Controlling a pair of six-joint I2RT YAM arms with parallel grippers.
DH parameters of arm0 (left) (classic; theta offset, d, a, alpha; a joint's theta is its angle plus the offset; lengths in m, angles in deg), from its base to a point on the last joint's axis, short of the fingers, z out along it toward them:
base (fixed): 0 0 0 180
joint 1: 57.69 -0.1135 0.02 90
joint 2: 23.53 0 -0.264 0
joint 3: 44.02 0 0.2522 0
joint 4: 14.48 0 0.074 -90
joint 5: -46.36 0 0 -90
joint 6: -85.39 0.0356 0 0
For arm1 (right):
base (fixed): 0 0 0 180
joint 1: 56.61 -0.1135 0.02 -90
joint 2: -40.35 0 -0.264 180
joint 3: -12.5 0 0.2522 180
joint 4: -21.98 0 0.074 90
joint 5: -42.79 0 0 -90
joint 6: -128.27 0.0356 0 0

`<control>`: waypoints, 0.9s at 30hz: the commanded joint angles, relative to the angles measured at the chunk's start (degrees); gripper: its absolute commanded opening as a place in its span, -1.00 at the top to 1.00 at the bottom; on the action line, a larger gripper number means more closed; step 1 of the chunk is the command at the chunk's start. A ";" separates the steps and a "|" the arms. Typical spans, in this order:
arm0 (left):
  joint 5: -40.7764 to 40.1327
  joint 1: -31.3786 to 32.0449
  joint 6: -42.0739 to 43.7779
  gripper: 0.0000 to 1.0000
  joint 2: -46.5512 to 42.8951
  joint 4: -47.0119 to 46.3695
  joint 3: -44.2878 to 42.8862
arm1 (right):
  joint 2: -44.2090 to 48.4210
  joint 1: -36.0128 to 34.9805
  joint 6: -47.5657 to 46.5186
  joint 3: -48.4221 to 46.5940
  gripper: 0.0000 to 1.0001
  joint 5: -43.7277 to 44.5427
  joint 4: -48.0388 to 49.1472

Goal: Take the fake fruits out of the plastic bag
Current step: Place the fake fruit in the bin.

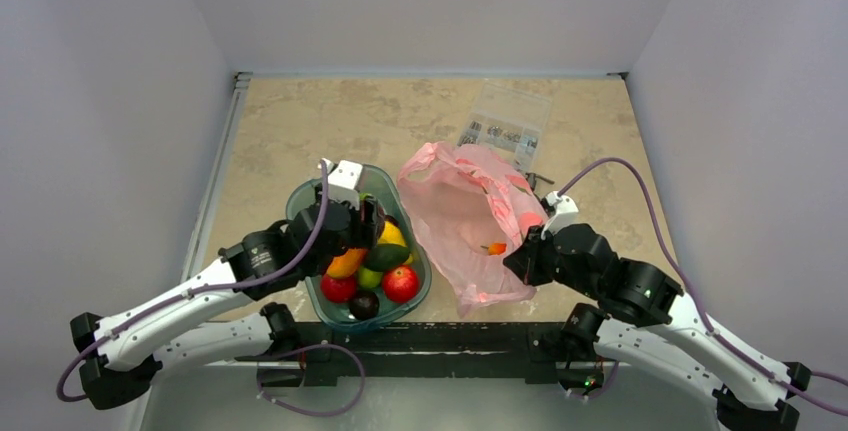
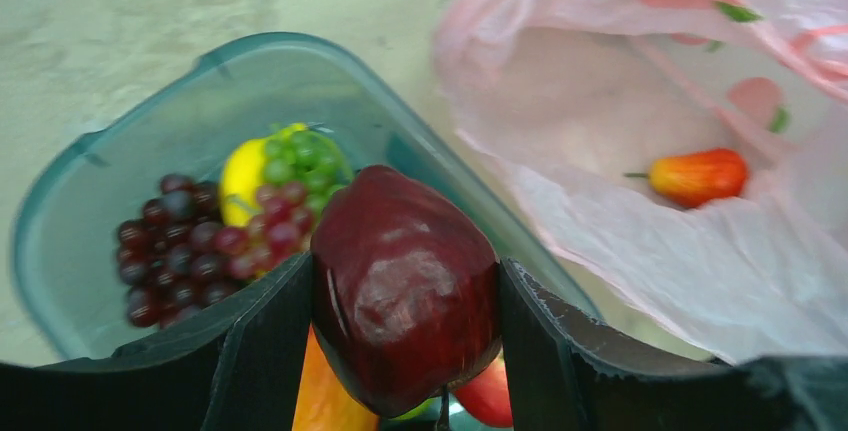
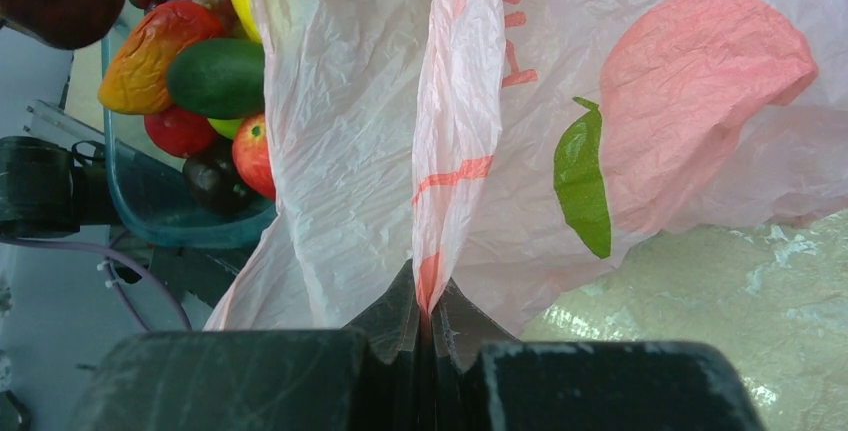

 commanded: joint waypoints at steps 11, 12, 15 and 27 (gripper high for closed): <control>-9.95 -12.67 -3.14 -0.99 8.45 4.30 -4.44 | -0.66 0.06 0.89 -0.80 1.00 1.79 0.64; -9.56 -12.70 -3.38 -1.00 8.81 4.70 -5.50 | -0.64 0.06 0.91 -0.81 1.00 1.85 0.66; -5.72 -12.71 -3.74 -1.00 8.35 4.10 -6.99 | -0.48 0.06 0.91 -0.73 1.00 1.95 0.75; 28.72 -12.71 -6.51 -0.83 8.86 -9.66 -6.46 | -0.72 0.06 0.58 -0.76 1.00 1.01 1.06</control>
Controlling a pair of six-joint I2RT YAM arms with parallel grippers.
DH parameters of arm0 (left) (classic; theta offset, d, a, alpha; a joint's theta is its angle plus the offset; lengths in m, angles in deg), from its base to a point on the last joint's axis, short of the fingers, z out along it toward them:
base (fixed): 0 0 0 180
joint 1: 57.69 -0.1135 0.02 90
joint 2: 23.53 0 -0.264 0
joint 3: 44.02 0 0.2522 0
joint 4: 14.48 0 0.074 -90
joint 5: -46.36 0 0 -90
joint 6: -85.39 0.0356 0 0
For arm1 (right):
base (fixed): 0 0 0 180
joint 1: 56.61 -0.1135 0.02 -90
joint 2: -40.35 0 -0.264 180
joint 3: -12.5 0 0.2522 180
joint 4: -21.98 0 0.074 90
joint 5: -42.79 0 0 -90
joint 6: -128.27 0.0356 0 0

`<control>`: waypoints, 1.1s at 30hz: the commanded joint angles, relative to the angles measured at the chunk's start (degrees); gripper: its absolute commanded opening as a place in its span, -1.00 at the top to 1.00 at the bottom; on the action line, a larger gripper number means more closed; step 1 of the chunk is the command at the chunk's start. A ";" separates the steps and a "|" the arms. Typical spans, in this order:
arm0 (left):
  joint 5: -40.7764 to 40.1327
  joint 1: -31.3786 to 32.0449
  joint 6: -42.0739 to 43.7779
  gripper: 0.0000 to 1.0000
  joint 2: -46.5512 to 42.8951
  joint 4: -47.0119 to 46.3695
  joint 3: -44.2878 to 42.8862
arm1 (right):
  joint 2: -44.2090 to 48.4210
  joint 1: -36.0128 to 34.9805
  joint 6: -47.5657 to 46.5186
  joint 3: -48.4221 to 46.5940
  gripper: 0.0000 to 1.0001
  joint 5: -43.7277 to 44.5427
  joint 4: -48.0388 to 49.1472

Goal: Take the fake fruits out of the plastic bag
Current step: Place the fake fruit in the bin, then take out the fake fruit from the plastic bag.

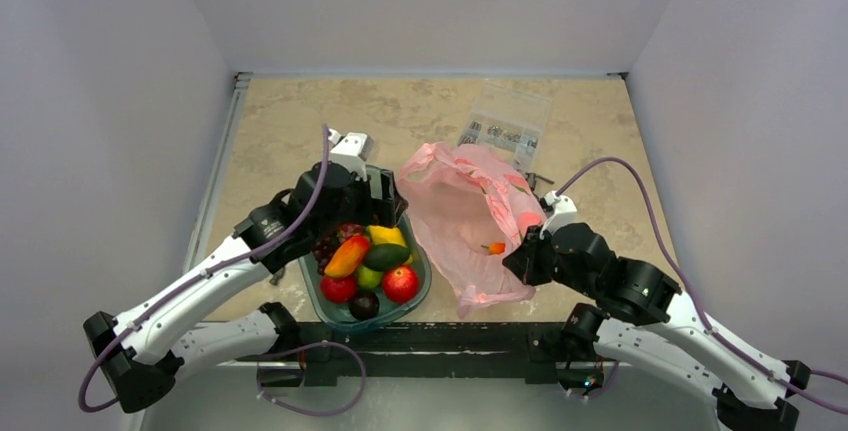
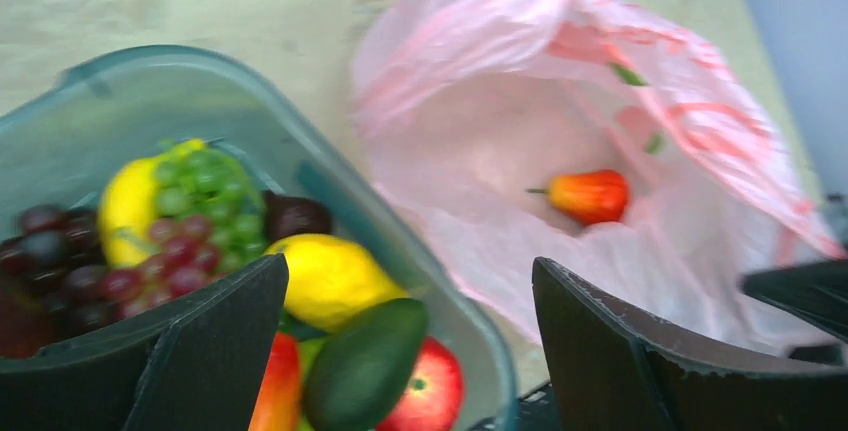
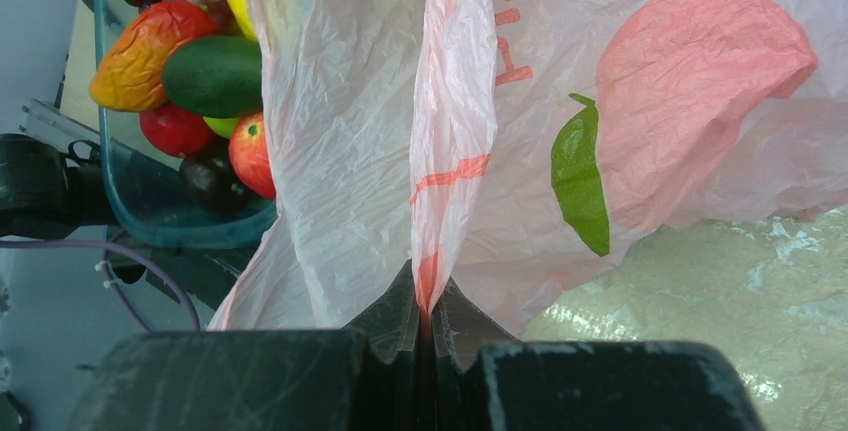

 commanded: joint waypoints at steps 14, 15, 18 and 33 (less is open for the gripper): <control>22.77 11.17 -10.52 -0.12 22.27 -37.58 -0.38 | 2.06 0.04 0.12 -1.09 1.00 0.23 1.51; 22.61 11.24 -11.40 -0.03 24.21 -41.23 0.12 | 2.35 0.06 0.17 -1.23 1.00 0.26 1.56; 21.89 11.62 -12.71 0.21 29.64 -44.77 -0.45 | 2.85 0.05 0.49 -2.02 1.00 -0.09 1.27; 19.94 15.61 -11.58 0.09 50.27 -48.55 -9.44 | 5.72 0.03 0.11 -3.15 1.00 -0.06 1.56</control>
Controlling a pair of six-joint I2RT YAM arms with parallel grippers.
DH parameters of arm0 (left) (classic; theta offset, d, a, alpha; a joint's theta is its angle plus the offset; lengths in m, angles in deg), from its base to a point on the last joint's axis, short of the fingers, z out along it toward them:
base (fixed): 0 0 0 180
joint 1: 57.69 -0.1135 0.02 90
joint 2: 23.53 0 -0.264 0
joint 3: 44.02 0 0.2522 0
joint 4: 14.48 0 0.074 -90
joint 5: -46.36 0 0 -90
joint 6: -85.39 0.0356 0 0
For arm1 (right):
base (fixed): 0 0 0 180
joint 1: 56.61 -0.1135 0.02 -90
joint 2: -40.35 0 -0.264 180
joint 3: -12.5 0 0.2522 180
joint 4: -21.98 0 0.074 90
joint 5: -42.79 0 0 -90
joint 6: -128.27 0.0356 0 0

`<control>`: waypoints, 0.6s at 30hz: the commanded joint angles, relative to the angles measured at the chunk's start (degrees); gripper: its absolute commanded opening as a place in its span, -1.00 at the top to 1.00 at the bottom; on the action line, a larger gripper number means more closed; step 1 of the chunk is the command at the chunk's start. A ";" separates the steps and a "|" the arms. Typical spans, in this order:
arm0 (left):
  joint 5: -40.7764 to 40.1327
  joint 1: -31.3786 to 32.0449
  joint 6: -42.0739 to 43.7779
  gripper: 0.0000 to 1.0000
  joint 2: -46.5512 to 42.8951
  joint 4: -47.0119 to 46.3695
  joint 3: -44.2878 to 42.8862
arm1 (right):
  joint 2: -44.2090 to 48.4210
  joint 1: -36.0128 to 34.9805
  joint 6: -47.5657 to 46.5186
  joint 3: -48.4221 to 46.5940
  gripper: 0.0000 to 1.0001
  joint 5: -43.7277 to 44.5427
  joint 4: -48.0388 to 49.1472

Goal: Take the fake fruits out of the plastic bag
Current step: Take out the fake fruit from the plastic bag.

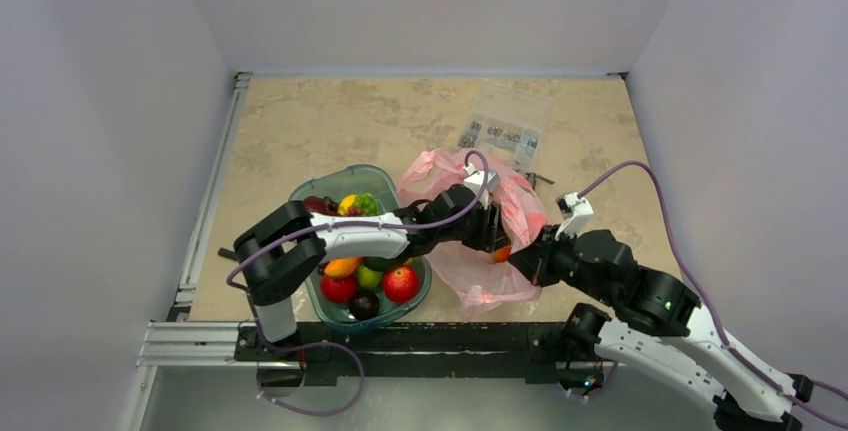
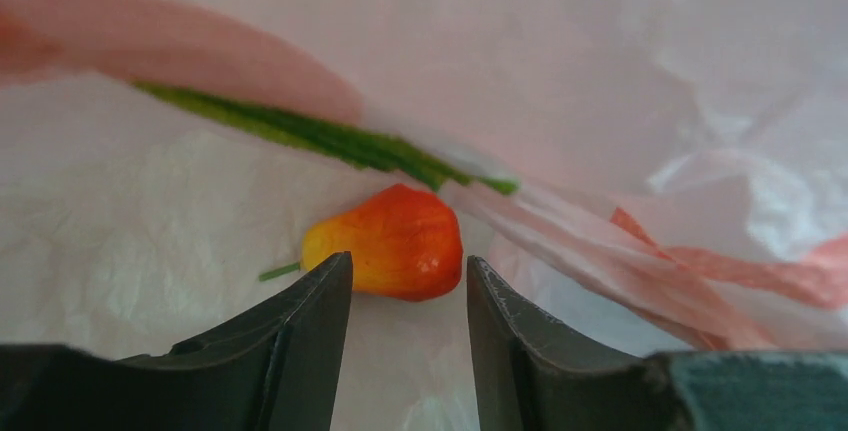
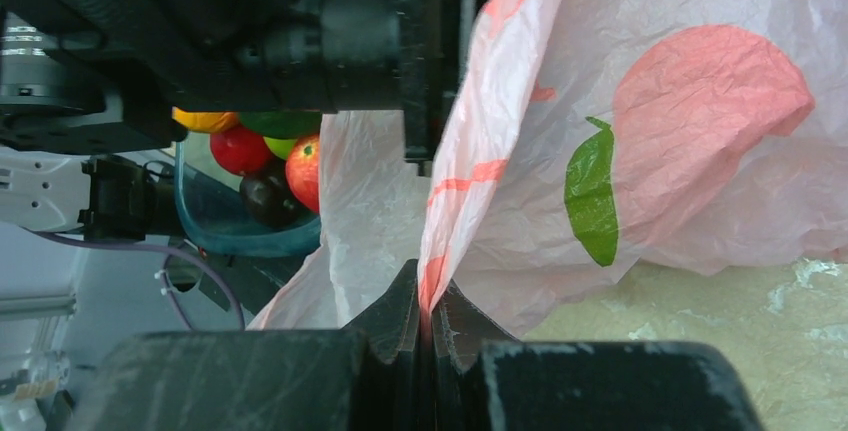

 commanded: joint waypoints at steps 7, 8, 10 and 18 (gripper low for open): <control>6.09 3.04 1.98 -0.29 8.77 -2.94 -9.05 | 0.23 0.01 -0.31 -2.22 1.00 0.84 0.84; 6.17 3.36 2.51 -0.32 9.31 -1.73 -9.67 | 0.36 0.04 -0.36 -2.20 1.00 0.93 0.70; 6.29 4.27 3.97 -0.40 9.90 -0.81 -9.95 | 0.46 0.05 -0.31 -2.07 1.00 1.00 0.63; 5.76 7.06 7.86 -0.69 11.38 4.75 -8.74 | 0.48 0.00 -0.53 -1.93 1.00 1.56 0.61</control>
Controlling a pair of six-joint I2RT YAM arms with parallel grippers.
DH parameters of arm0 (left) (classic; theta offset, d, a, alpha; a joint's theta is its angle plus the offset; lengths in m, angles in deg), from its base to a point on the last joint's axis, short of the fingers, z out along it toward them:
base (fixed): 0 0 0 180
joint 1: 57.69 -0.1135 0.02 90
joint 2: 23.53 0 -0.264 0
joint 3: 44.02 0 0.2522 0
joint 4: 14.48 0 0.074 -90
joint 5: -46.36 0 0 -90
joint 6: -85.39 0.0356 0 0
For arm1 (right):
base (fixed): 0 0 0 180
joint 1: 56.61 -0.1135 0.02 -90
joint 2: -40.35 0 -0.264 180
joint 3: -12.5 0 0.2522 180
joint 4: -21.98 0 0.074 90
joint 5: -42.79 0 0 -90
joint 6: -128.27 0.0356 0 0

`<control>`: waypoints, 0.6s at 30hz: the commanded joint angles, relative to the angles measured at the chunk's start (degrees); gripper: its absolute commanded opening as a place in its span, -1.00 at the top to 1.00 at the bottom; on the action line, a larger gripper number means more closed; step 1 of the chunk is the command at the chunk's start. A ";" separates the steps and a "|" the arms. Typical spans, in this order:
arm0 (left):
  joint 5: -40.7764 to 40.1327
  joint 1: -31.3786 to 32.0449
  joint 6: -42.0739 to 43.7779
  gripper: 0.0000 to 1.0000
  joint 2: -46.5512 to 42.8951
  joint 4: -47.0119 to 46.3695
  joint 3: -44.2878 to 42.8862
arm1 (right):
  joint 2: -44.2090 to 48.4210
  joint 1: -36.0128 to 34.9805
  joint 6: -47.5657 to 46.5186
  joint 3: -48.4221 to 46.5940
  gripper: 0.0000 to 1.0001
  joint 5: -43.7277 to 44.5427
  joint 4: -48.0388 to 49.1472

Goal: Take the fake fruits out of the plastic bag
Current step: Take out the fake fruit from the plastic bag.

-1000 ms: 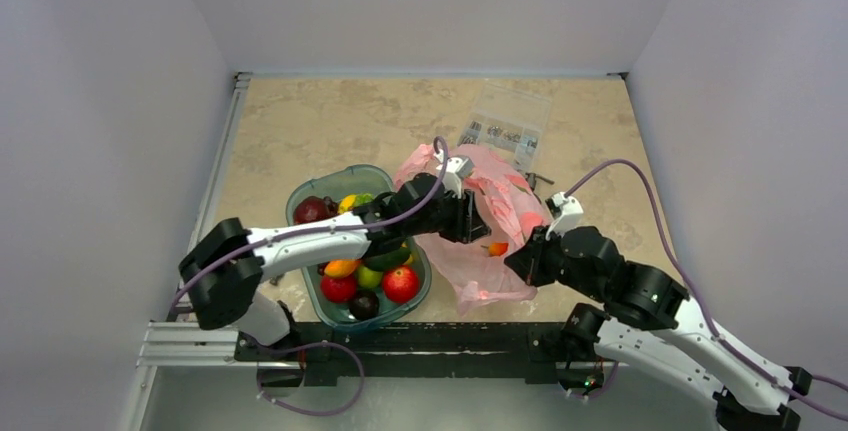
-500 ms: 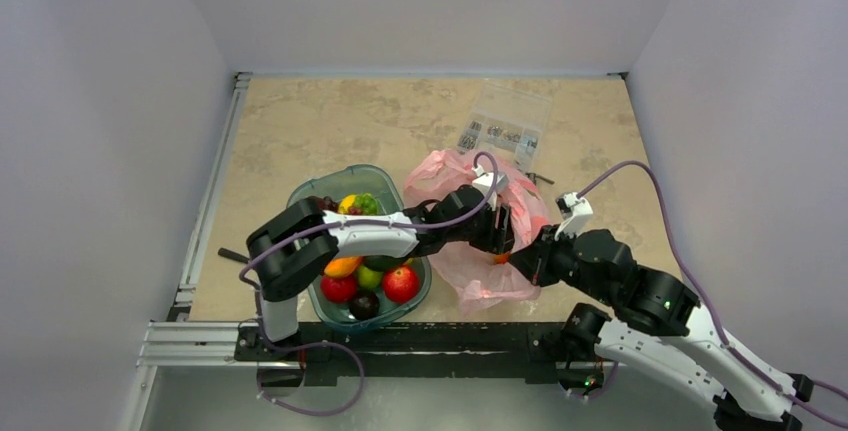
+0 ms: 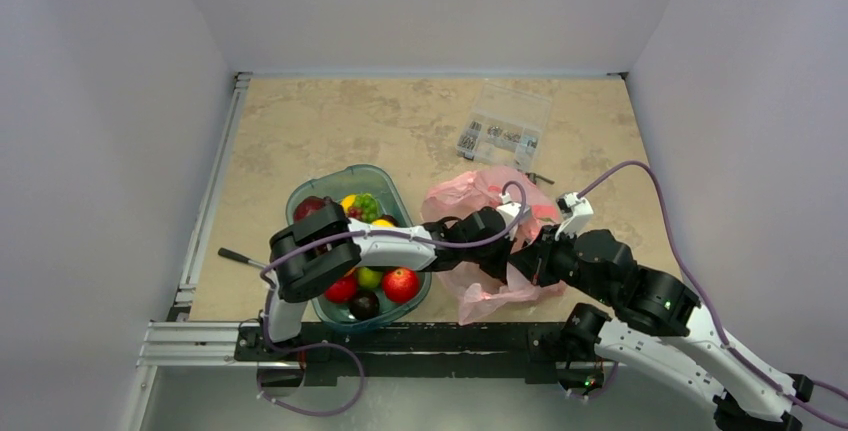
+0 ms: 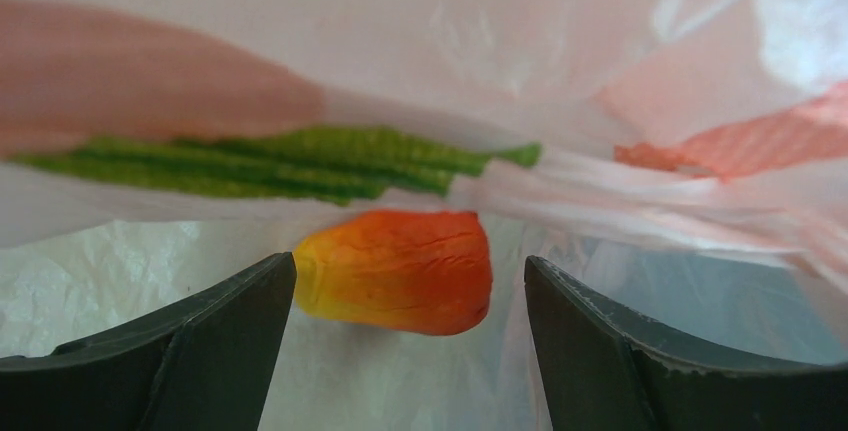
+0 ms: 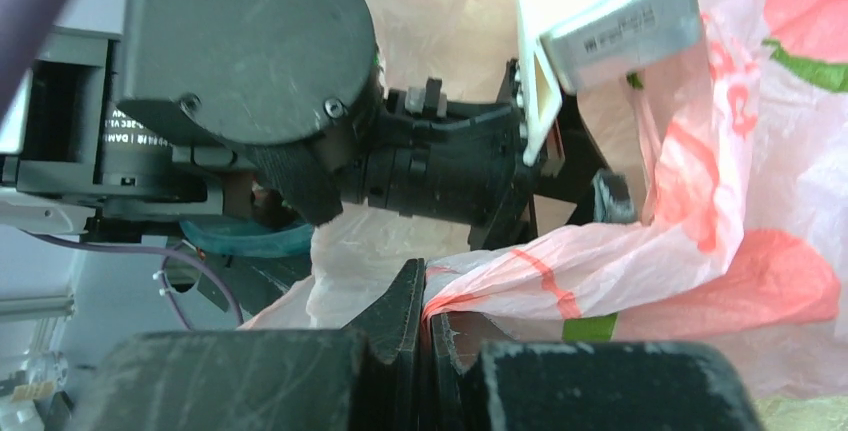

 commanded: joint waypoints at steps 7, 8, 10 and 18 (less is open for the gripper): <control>-3.73 1.62 3.75 -0.61 3.16 5.70 -2.01 | 0.21 0.05 -0.73 -1.64 1.00 1.19 1.13; -3.77 1.66 3.66 -0.61 3.63 5.66 -2.26 | 0.20 0.05 -0.73 -1.64 1.00 1.14 1.06; -4.09 1.66 3.35 -0.63 4.33 5.64 -2.66 | 0.28 0.05 -0.73 -1.64 1.00 1.15 1.04; -6.21 1.26 5.21 0.00 0.13 6.70 -1.51 | 0.40 0.03 -0.57 -1.47 1.00 1.28 0.95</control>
